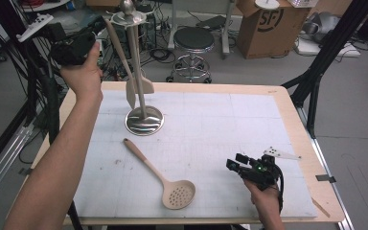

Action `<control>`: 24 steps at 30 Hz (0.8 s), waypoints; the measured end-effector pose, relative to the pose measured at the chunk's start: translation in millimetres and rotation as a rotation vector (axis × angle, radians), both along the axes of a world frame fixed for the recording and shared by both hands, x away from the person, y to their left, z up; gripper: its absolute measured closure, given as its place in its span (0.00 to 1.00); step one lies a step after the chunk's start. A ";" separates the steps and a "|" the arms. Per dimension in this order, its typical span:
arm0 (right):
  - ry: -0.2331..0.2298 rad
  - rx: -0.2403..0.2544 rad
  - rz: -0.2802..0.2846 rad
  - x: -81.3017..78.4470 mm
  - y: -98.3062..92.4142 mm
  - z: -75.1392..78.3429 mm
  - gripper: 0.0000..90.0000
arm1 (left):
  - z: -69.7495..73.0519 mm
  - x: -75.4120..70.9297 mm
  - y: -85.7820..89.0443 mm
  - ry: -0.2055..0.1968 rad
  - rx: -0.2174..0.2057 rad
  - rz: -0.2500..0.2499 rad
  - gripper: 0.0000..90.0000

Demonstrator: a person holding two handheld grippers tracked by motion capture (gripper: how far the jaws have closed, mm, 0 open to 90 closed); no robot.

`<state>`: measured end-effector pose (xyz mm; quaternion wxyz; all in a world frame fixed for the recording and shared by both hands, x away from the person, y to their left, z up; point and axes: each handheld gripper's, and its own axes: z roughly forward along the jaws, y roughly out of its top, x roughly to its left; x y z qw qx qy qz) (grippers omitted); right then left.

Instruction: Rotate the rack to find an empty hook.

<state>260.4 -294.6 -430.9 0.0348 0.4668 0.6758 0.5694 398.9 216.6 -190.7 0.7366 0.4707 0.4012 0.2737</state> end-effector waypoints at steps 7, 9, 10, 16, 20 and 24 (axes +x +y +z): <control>0.002 0.004 -0.004 -0.6 -0.4 0.3 0.36 | -2.9 6.1 5.5 0.014 -0.029 0.002 1.00; 0.001 0.005 -0.003 -0.3 -0.4 -0.2 0.36 | -3.5 4.7 7.0 0.013 -0.003 -0.002 1.00; 0.004 0.007 -0.004 -0.5 0.0 -0.3 0.36 | -4.4 3.1 7.5 0.011 0.013 -0.005 1.00; 0.013 -0.002 0.002 -0.6 3.1 -1.3 0.36 | -22.6 -10.3 13.8 0.004 -0.036 -0.068 0.82; 0.017 -0.005 0.004 -1.8 4.3 -1.5 0.36 | -41.0 -20.1 22.2 0.014 -0.056 -0.089 0.69; 0.014 -0.016 0.001 -0.1 5.1 -3.3 0.36 | -55.4 -26.5 26.4 0.024 -0.032 -0.128 0.53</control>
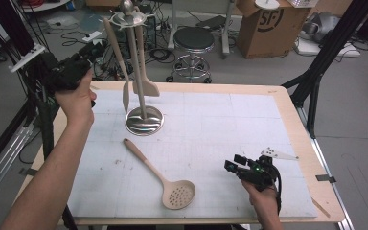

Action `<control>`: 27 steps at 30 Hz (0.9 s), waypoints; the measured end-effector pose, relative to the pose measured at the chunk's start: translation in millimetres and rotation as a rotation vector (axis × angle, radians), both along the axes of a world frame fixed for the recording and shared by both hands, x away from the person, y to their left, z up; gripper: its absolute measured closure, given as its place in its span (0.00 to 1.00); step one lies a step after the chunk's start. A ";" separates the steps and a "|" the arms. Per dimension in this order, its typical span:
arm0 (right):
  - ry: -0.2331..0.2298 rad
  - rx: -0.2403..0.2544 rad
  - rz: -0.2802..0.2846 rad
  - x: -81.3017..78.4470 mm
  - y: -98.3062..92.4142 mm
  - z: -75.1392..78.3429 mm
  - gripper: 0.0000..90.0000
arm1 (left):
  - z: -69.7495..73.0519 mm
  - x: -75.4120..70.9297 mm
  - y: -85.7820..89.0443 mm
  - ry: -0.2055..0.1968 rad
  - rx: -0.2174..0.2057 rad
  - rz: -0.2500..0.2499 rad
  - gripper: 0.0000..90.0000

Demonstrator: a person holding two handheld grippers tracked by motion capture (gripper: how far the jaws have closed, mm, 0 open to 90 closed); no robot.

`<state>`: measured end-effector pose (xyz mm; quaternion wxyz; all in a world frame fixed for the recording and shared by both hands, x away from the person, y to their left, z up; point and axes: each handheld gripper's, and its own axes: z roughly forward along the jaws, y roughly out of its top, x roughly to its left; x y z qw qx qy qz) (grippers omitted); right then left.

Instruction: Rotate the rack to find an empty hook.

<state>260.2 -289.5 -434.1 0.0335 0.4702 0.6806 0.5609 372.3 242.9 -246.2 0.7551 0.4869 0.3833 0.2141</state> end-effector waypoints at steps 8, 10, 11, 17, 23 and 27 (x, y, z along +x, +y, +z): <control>0.013 -0.010 -0.002 1.2 3.1 -1.7 0.36 | -12.3 -14.0 2.7 -0.008 0.026 -0.013 0.46; 0.012 -0.015 -0.010 1.4 2.9 -2.7 0.36 | -15.4 -17.3 4.2 -0.010 0.034 -0.027 0.45; 0.014 -0.013 -0.012 1.4 2.7 -3.0 0.36 | -17.0 -19.7 4.8 -0.010 0.032 -0.026 0.45; 0.015 -0.014 -0.014 1.1 2.4 -3.1 0.36 | -30.6 -34.7 7.3 -0.008 0.032 -0.045 0.44; 0.019 -0.013 -0.020 0.6 2.5 -3.6 0.36 | -42.1 -54.7 9.0 0.006 0.079 -0.078 0.42; 0.016 -0.018 -0.014 1.1 4.3 -3.5 0.36 | -46.0 -67.1 9.5 0.008 0.094 -0.085 0.36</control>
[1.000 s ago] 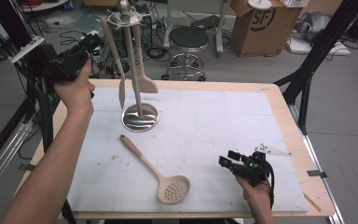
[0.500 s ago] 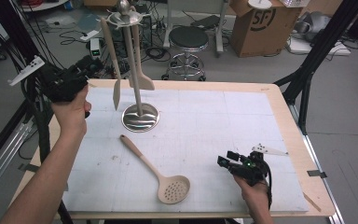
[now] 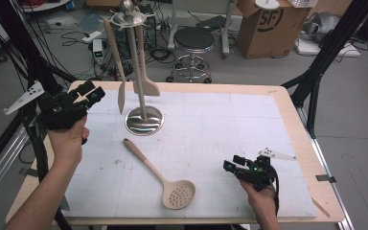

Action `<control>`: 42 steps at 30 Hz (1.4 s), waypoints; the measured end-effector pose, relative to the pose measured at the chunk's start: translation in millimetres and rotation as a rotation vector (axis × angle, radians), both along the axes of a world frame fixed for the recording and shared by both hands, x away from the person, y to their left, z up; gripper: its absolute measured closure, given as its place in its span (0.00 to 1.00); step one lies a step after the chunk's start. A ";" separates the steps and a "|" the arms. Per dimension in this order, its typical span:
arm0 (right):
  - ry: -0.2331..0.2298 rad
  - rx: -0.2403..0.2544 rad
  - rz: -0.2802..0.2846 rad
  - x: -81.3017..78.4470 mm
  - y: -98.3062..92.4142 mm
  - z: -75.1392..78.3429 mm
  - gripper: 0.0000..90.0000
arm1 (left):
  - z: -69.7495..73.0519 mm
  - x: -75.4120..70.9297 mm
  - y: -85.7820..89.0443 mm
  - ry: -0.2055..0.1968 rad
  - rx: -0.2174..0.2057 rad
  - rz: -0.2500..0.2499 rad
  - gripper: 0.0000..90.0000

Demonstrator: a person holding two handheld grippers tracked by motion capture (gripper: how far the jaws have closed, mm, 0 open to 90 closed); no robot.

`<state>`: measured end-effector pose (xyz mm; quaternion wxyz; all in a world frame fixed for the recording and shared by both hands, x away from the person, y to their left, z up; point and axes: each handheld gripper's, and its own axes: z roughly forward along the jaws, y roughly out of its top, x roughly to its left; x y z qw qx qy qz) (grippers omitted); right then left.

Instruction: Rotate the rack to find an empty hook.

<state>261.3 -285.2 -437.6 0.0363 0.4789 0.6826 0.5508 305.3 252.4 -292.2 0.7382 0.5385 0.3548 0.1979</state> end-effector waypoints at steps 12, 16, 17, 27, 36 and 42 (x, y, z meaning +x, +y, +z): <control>0.004 -0.012 0.007 0.1 3.3 -1.2 0.36 | -33.9 -14.3 3.5 0.039 -0.035 -0.010 0.34; 0.009 -0.010 0.008 -0.1 3.8 -1.5 0.36 | -47.0 -19.5 6.4 0.050 -0.036 -0.016 0.34; 0.012 -0.009 0.010 -0.3 3.7 -1.4 0.36 | -50.0 -20.5 7.9 0.053 -0.036 -0.012 0.34; 0.007 -0.005 0.008 -2.0 3.2 -0.2 0.36 | -77.0 -34.6 10.5 0.077 -0.023 0.009 0.34; 0.003 -0.002 0.004 -2.7 1.5 0.5 0.36 | -92.7 -40.5 7.4 0.098 -0.026 -0.003 0.34; 0.003 -0.001 0.006 -2.0 2.0 0.2 0.36 | -101.5 -47.1 7.5 0.124 -0.011 -0.007 0.34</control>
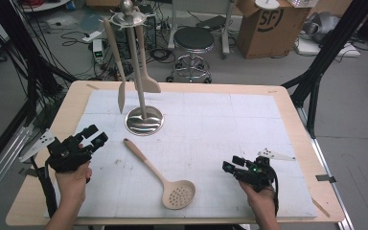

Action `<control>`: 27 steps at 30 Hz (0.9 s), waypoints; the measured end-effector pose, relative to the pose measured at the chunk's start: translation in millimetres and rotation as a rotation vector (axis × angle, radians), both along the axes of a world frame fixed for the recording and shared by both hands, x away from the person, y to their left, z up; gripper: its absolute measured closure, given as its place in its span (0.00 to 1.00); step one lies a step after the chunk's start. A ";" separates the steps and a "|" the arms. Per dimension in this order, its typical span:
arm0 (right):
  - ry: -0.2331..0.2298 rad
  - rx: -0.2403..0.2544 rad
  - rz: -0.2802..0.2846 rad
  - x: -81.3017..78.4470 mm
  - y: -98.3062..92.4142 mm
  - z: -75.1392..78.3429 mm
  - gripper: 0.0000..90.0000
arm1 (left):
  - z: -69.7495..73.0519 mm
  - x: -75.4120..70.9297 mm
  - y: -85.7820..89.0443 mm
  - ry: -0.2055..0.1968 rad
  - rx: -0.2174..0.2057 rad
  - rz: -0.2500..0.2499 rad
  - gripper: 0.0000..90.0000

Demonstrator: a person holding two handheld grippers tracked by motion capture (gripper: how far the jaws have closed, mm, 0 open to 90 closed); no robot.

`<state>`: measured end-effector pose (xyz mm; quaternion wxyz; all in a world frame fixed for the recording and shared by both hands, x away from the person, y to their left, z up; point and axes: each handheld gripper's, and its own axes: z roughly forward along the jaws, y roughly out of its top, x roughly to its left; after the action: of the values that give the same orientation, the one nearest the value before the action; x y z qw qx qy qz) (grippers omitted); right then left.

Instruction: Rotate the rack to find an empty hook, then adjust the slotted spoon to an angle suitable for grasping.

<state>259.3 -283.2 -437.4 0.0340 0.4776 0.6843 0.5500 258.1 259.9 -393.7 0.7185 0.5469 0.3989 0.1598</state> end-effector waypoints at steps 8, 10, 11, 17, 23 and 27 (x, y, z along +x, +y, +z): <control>-0.001 -0.003 0.002 -0.1 1.8 0.8 0.36 | -12.6 -5.6 5.2 0.037 -0.028 0.010 0.34; -0.006 -0.002 0.002 0.1 1.9 1.3 0.36 | -16.8 -7.7 6.3 0.048 -0.028 0.015 0.34; -0.003 0.000 0.000 0.2 2.2 1.6 0.36 | -19.3 -9.1 6.8 0.052 -0.026 0.018 0.34; -0.017 0.045 0.028 1.7 10.4 14.2 0.36 | -32.3 -16.7 17.6 0.116 -0.057 0.016 0.34; -0.048 0.053 0.079 10.4 31.8 38.0 0.36 | -34.4 -22.8 25.7 0.095 -0.065 0.044 0.33; -0.038 0.058 0.094 19.2 44.8 42.6 0.36 | -37.0 -24.3 23.3 0.089 -0.054 0.043 0.33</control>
<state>278.6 -238.4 -394.8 0.0073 0.4353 0.6889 0.5796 233.8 283.3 -430.7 0.7108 0.5254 0.4463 0.1400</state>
